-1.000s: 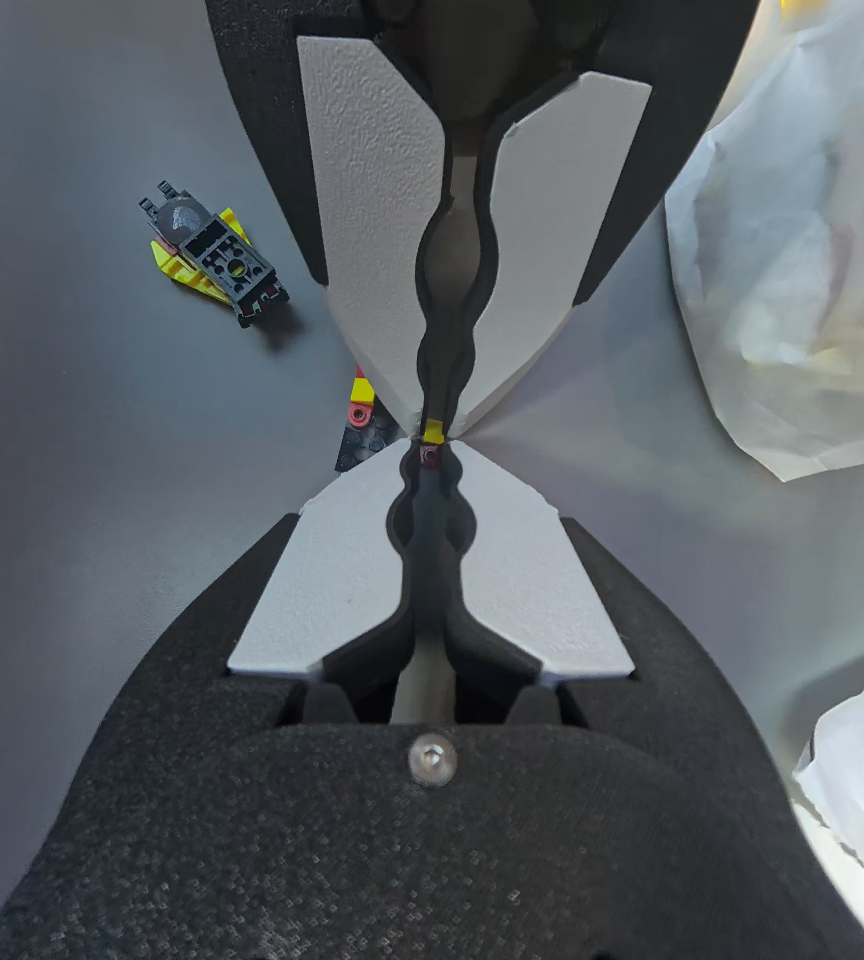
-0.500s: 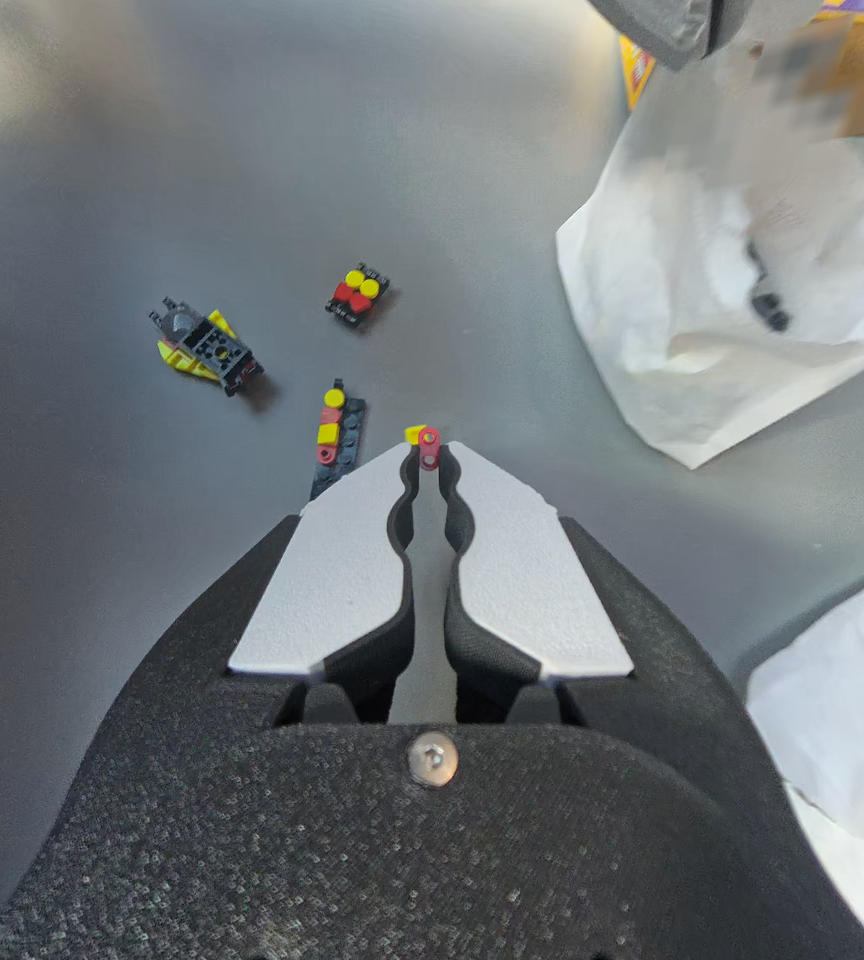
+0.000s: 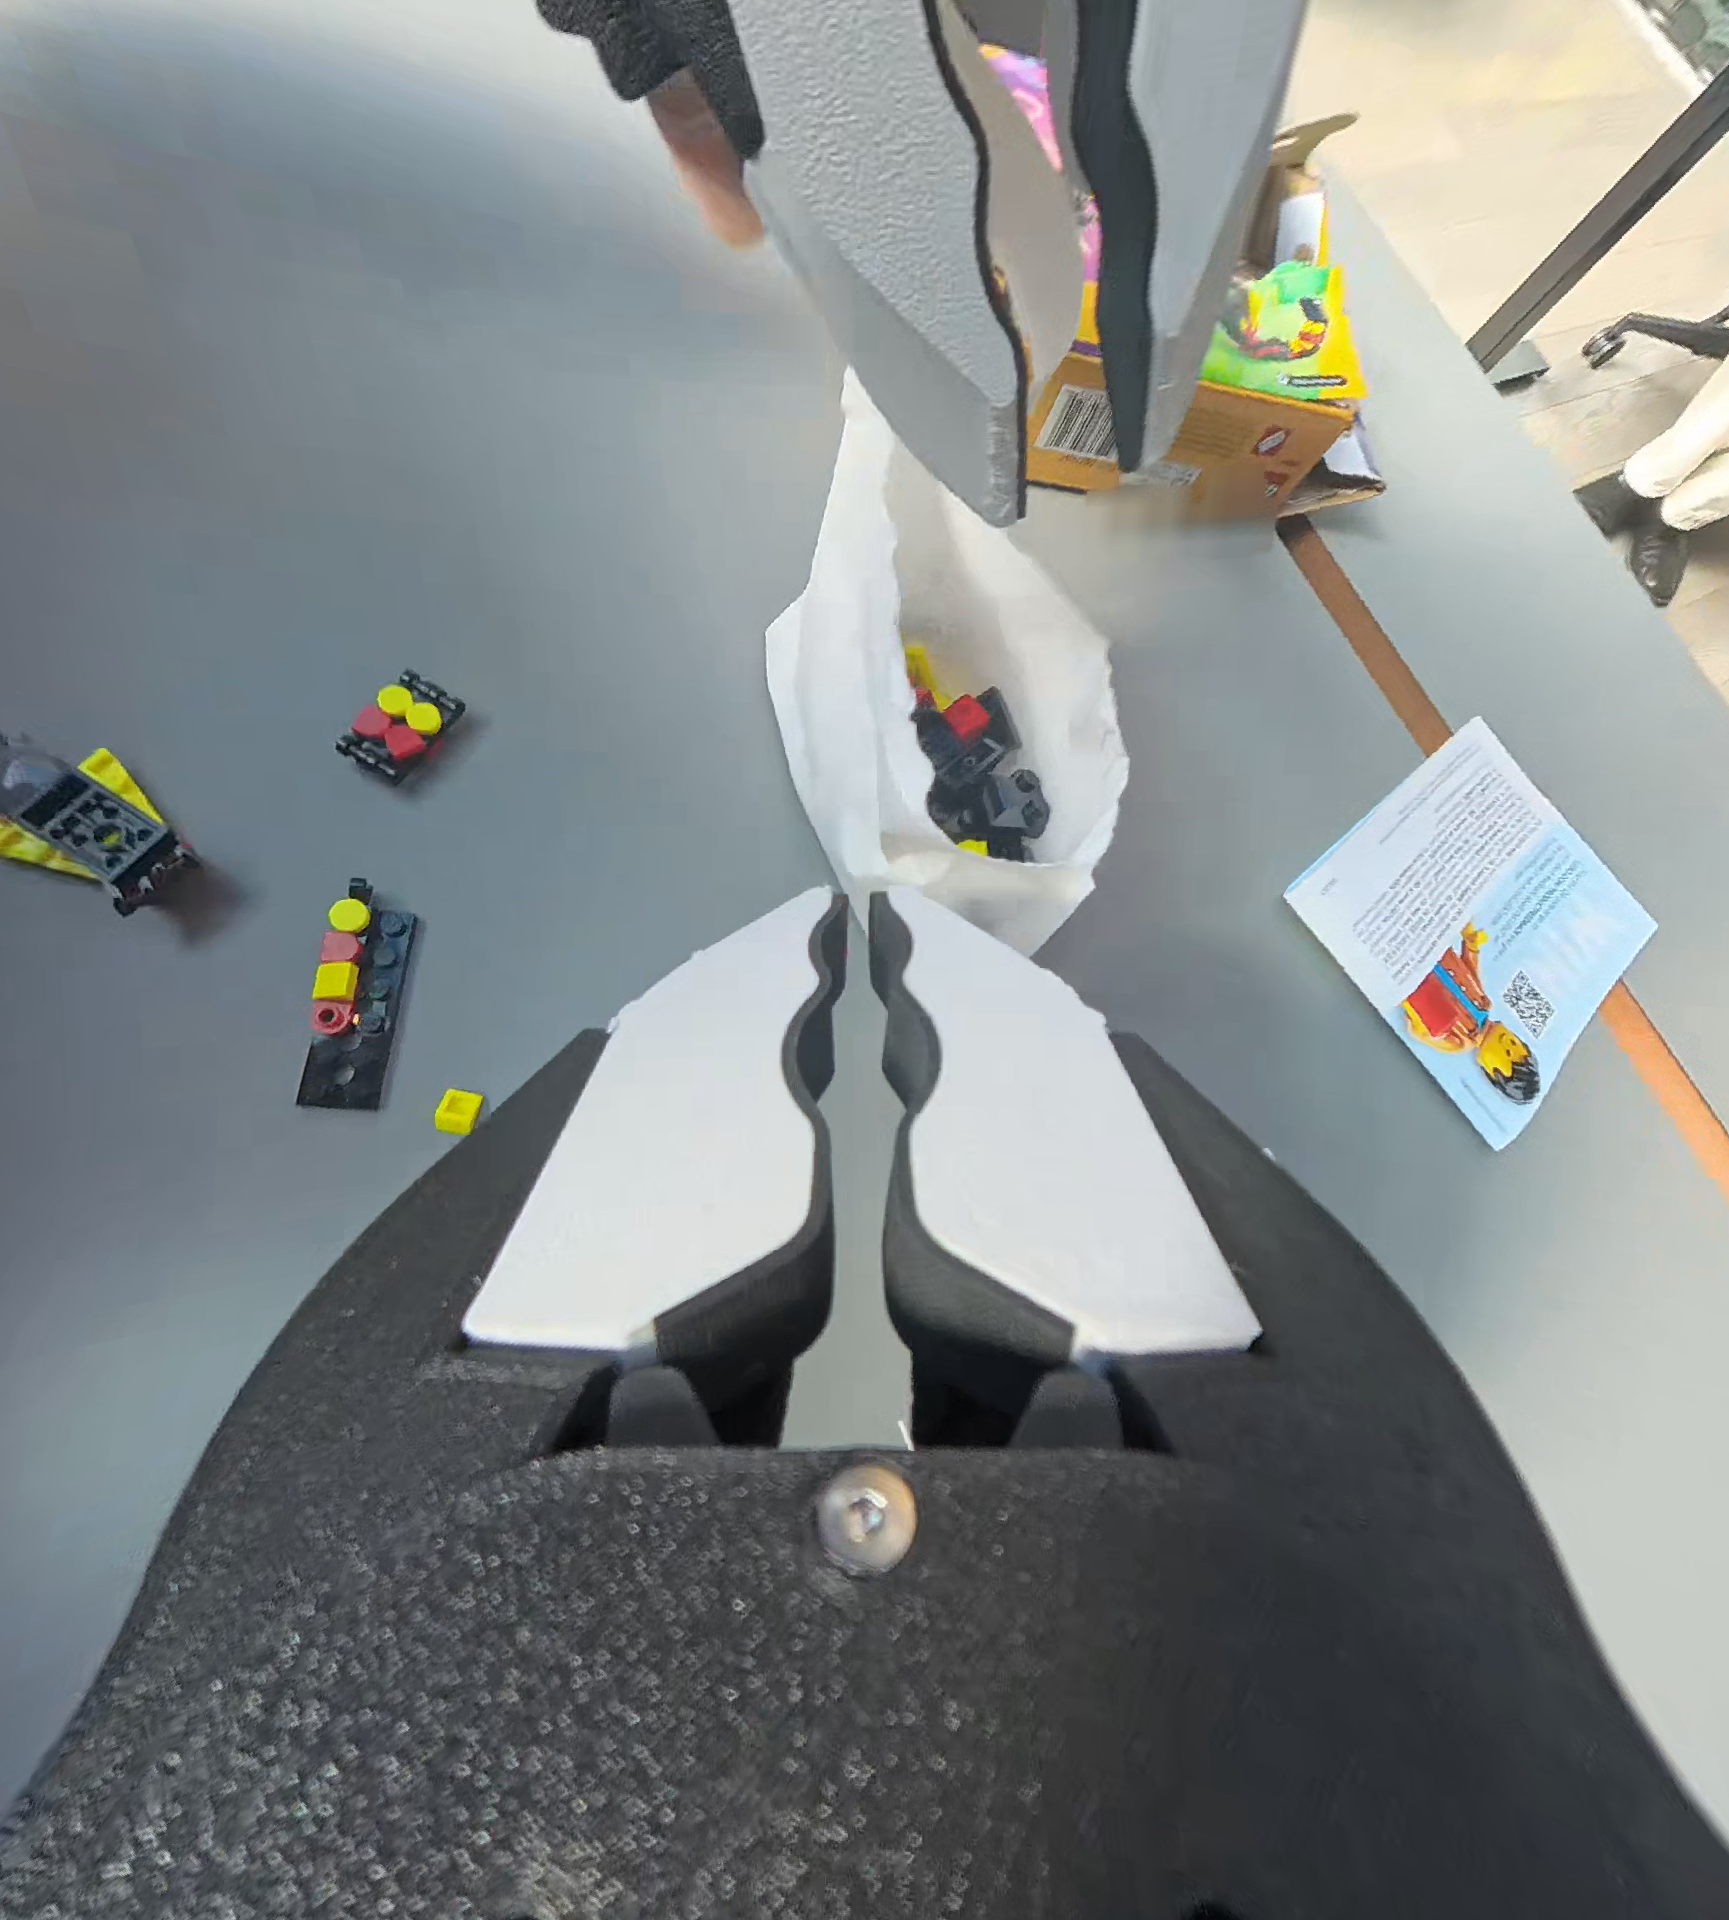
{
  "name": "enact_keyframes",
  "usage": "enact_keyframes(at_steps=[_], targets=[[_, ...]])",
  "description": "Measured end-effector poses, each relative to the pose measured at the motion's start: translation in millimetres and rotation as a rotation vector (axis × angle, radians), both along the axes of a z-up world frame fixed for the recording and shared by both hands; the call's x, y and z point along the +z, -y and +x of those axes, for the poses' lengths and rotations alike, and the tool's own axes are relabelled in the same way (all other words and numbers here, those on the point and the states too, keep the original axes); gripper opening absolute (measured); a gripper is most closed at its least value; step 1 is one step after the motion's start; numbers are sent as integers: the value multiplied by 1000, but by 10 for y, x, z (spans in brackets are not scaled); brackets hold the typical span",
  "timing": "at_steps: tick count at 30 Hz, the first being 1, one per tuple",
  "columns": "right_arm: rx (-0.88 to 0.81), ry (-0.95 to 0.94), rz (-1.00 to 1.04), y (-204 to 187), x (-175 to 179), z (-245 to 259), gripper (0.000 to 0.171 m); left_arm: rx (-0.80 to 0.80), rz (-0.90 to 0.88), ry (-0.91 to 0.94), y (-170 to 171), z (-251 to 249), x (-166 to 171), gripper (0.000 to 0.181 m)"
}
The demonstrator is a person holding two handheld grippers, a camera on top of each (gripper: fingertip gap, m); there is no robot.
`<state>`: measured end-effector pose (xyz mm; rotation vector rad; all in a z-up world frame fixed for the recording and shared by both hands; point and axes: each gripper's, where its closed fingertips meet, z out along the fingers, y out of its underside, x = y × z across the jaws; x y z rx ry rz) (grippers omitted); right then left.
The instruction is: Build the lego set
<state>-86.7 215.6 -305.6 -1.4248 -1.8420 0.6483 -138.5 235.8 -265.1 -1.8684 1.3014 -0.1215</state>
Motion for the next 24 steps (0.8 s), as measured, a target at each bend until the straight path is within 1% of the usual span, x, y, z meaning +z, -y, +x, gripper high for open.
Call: enact_keyframes(at_steps=[2, 4, 6, 9, 10, 12, 14, 15, 17, 18, 20, 24], targets=[[-16, -68, -16, -49, 178, -84, 2, 34, 38, 44, 54, -38, 83, 14], [-27, -93, 7, -157, 316, -207, 0, 76, 65, 61, 79, -114, 96, 11], [-8, -40, 0, -203, 305, -300, 2, 124, 62, 82, 124, -174, 70, 10], [90, 169, -52, -9, 5, -130, 9, 98, 20, 140, 410, -61, -32, 9], [81, 199, -36, 12, -119, -55, 11, 95, 11, 165, 496, 3, -106, 8], [83, 276, -60, 125, -407, 128, 13, 79, -34, 169, 611, 146, -375, 9], [48, 302, -97, 247, -591, 280, 17, 52, -52, 99, 606, 249, -681, 13], [56, 294, -111, 356, -640, 343, 17, 16, -51, 58, 593, 305, -804, 17], [48, 269, -99, 522, -702, 433, 16, -44, -11, 0, 512, 396, -968, 20], [43, 272, -88, 585, -737, 467, 16, -44, -15, -6, 456, 425, -1027, 20], [35, 277, -73, 665, -782, 509, 15, -16, -87, 14, 374, 463, -1110, 22], [2, 225, -123, 722, -773, 455, 16, 29, -153, 69, 280, 496, -1129, 23]])
